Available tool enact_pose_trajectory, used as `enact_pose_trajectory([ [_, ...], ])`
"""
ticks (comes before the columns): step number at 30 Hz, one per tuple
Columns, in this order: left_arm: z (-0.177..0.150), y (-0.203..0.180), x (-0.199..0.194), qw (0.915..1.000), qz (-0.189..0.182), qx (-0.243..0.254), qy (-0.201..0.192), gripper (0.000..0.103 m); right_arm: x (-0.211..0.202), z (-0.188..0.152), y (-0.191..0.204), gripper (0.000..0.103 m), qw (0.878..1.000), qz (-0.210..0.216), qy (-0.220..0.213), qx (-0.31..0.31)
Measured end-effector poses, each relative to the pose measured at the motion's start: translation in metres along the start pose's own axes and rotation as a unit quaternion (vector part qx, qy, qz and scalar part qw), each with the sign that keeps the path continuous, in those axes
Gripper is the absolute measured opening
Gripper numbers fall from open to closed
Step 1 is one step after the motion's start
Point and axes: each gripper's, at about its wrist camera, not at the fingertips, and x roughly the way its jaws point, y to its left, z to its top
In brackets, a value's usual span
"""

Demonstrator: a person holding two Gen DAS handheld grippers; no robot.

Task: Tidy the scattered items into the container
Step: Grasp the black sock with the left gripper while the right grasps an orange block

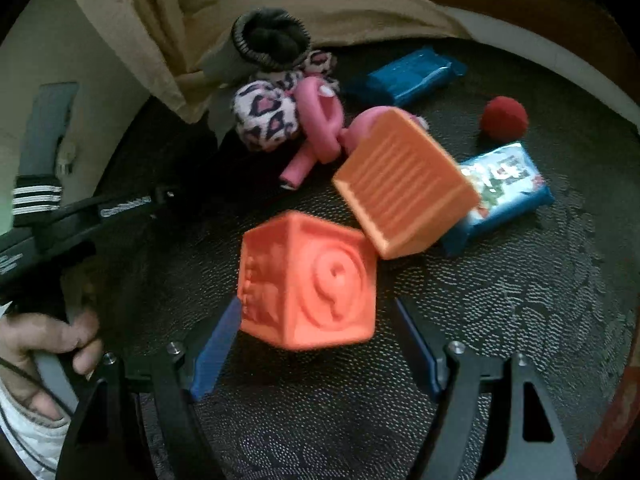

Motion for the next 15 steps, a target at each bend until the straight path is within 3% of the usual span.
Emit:
enact_pose_trajectory([
  [1,-0.001,0.000,-0.005,1.0000,-0.002,0.000,-0.004,0.027,0.002,-0.001,0.002,0.069,1.000,0.006,0.005,-0.004],
  [7,-0.010,-0.004,-0.035,0.9996,-0.011,0.000,-0.025,0.021,-0.008,-0.011,0.009,0.058,1.000,-0.002,-0.003,-0.030],
  [10,-0.015,-0.008,-0.045,0.9994,-0.015,0.001,-0.031,0.007,-0.020,-0.017,0.003,0.057,1.000,0.001,-0.013,-0.025],
  [15,-0.017,-0.008,-0.058,0.9989,-0.012,0.011,-0.043,0.007,-0.044,-0.027,-0.013,0.055,0.999,0.008,-0.032,-0.013],
])
